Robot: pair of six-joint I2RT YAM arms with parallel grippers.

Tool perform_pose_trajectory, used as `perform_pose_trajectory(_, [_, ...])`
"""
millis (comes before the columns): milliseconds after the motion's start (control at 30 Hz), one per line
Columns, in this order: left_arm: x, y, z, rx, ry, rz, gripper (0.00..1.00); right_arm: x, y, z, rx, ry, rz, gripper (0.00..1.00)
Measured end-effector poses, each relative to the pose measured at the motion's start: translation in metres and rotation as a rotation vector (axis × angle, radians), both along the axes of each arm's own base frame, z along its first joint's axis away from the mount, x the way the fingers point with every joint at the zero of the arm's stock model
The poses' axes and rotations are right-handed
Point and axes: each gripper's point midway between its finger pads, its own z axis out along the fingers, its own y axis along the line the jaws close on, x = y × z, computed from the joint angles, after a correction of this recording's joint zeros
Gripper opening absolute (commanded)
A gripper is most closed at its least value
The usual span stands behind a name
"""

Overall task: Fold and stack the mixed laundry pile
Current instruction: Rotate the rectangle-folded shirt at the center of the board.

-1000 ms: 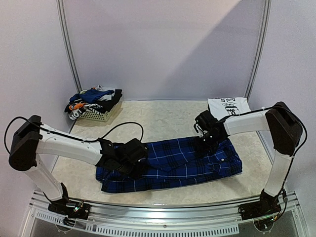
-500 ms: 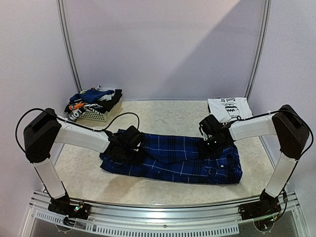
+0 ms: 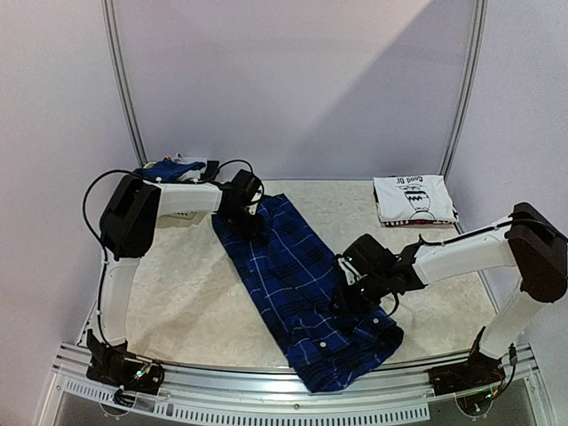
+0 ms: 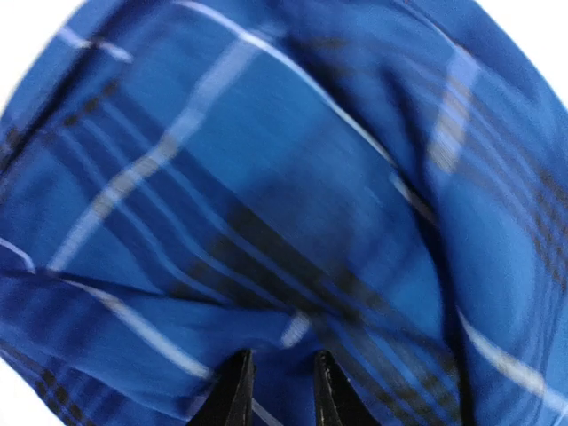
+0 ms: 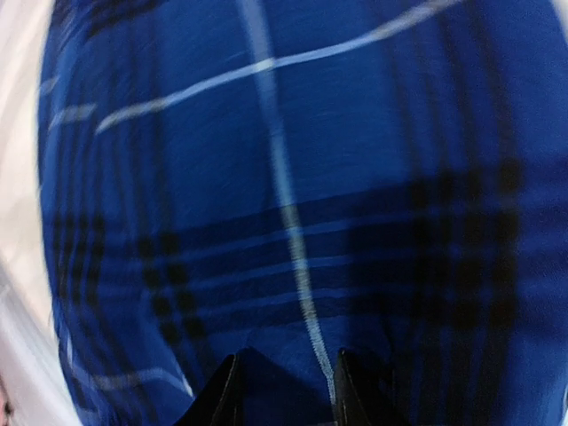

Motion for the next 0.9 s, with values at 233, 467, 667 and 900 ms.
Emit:
perform_pose_trajectory(233, [0.007,-0.005,0.011,-0.007,0.009,-0.030,0.28,-0.018,0.012,0.007,0.005,0.068,0.056,0.41])
perform_pose_trajectory(467, [-0.036,0.018,0.051,0.013,-0.012,-0.034,0.45,0.034,0.030,0.067,0.033,-0.073,0.051,0.68])
perform_pose_trajectory(667, [-0.088,0.026,0.094,-0.041,-0.091,-0.037,0.71,0.092,0.013,0.100,0.051,-0.184,-0.024,0.85])
perform_pose_trajectory(900, [-0.149,0.034,0.056,-0.104,-0.038,-0.017,0.70,0.132,-0.020,0.065,-0.016,-0.145,-0.088,0.81])
